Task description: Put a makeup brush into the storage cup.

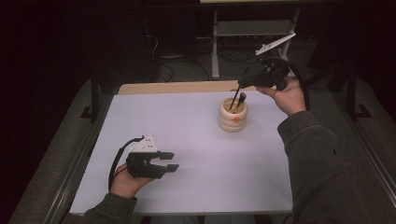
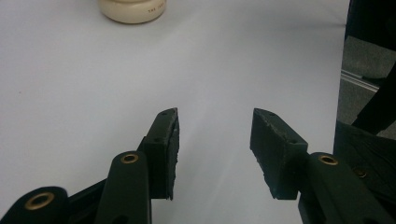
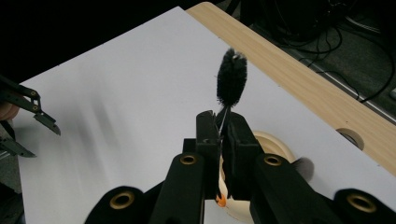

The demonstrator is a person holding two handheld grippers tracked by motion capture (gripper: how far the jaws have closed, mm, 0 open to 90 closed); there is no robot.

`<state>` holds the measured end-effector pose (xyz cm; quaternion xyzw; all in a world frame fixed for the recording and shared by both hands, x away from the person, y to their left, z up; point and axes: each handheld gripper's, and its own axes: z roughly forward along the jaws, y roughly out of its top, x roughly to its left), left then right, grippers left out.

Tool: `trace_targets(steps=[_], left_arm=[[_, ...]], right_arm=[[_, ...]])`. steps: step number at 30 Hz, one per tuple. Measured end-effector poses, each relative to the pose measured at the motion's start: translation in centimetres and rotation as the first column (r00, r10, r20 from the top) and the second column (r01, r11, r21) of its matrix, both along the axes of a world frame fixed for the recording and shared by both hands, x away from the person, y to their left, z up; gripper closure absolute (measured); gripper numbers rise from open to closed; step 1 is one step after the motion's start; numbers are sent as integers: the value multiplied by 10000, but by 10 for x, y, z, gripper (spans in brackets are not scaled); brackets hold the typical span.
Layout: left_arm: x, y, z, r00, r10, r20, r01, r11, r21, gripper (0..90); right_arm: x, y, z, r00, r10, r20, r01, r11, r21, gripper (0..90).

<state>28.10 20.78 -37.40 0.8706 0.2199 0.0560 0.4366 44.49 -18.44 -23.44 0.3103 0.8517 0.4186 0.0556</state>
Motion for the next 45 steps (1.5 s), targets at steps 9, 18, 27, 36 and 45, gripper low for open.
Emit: trace_targets(steps=[9, 18, 27, 36, 45], left_arm=[[0, 1, 1, 10000, -20, 18, 20, 10000, 56, 513], [0, 2, 1, 10000, 42, -6, -42, 10000, -52, 514], [1, 3, 1, 10000, 8, 84, -9, 10000, 54, 504], [0, 3, 1, 10000, 74, 36, -74, 10000, 34, 499], [0, 4, 1, 9999, 97, 32, -97, 9999, 39, 496]], right_arm=[[6, -3, 2, 9997, -260, -26, 260, 9997, 15, 847], [15, -2, -2, 9982, -560, -198, 561, 9984, 44, 846], [22, -2, -7, 9955, -898, -314, 900, 9959, 61, 846], [27, 1, -11, 9922, -1169, -426, 1172, 9931, 42, 846], [31, 4, -18, 9910, -1280, -380, 1277, 9918, -102, 846]])
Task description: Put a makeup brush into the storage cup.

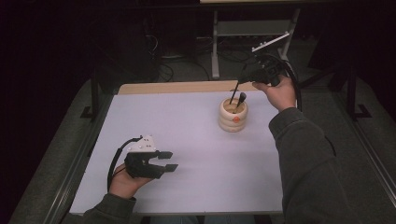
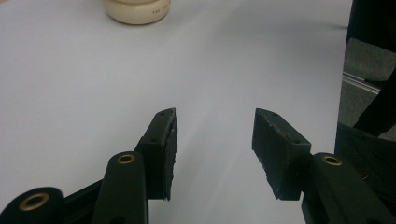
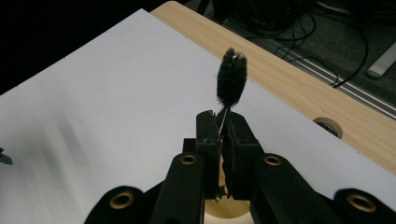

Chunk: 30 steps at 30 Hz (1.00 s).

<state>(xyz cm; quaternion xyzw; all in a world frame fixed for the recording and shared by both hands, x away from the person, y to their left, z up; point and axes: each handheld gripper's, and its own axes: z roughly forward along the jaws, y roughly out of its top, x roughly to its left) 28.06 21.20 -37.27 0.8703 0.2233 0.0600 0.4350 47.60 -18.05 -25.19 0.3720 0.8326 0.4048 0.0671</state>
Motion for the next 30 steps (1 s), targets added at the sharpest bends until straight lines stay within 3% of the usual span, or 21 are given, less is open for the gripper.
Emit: trace_targets(steps=[30], left_arm=[[-1, 0, 1, 10000, 38, 59, -38, 10000, -91, 488]], right_arm=[[0, 0, -27, 9973, -638, -365, 642, 9979, 97, 846]])
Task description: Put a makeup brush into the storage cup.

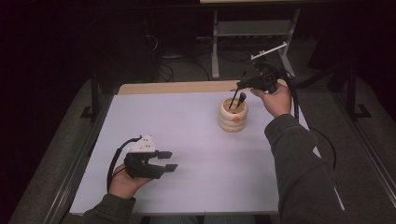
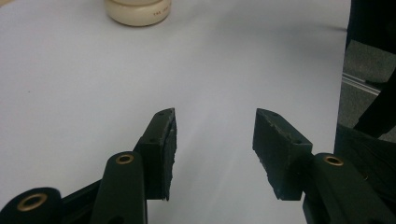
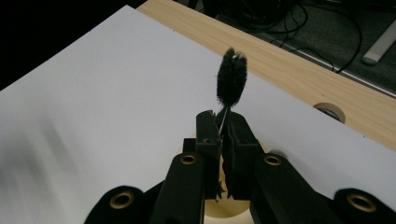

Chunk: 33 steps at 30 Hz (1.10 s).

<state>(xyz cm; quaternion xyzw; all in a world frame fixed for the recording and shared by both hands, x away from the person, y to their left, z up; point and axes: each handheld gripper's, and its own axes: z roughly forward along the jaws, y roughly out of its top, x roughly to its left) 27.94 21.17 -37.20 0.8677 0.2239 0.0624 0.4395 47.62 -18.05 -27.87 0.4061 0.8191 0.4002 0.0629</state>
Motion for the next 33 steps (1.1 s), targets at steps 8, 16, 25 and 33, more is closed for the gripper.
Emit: trace_targets(steps=[8, 16, 25, 33], left_arm=[[0, 0, 0, 10000, 25, -8, -24, 10000, 33, 486], [0, 1, 0, 10000, 72, -51, -72, 10000, 33, 484], [0, 1, 0, 10000, 30, -64, -30, 10000, 95, 484], [0, 1, 0, 10000, 13, -73, -12, 9999, 119, 484]], right_arm=[[-2, 3, -2, 9999, -103, 40, 103, 9999, 0, 846], [-1, 3, -13, 9997, -249, -8, 249, 9997, 5, 846], [-1, 5, -21, 9997, -235, -24, 235, 9997, -5, 846], [-2, 6, -25, 9995, -308, -49, 308, 9995, -21, 846]])
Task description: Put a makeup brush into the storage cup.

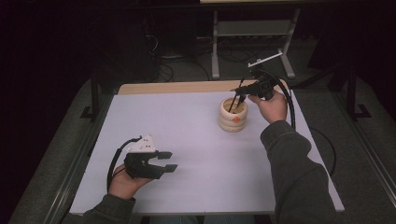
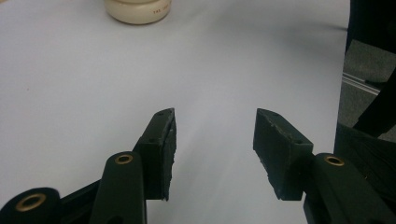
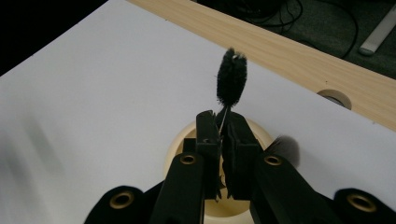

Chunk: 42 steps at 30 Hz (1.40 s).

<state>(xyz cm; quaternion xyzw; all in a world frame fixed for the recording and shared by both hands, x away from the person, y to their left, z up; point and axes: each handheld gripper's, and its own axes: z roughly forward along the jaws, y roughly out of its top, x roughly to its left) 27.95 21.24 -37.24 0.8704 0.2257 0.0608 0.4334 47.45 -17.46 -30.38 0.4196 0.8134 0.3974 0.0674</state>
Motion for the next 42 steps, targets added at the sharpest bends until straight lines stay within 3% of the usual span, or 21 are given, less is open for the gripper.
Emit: trace_targets(steps=[16, 28, 29, 30, 36, 42], left_arm=[[0, 0, -1, 10000, -36, -5, 36, 10000, 18, 484], [1, 0, -1, 10000, -58, 15, 58, 10000, 57, 484], [0, -1, -2, 10000, 18, -69, -18, 10000, -78, 484], [0, -1, -1, 10000, -54, -21, 54, 10000, 76, 484], [0, -1, -2, 10000, -24, -18, 24, 10000, 68, 484], [1, -1, -3, 10000, 7, -51, -6, 10000, 55, 484]], right_arm=[[0, 5, -8, 9999, -108, -134, 107, 9999, -122, 844], [-3, 2, -21, 9993, -43, -372, 39, 9999, -101, 841], [-3, 1, -22, 9987, -88, -500, 82, 9999, -117, 840], [-4, 1, -23, 9989, -90, -469, 86, 9999, -84, 839], [-7, -1, -25, 9990, -191, -409, 183, 9997, -184, 835], [-14, -4, -28, 9984, -484, -306, 472, 9981, -401, 727]])
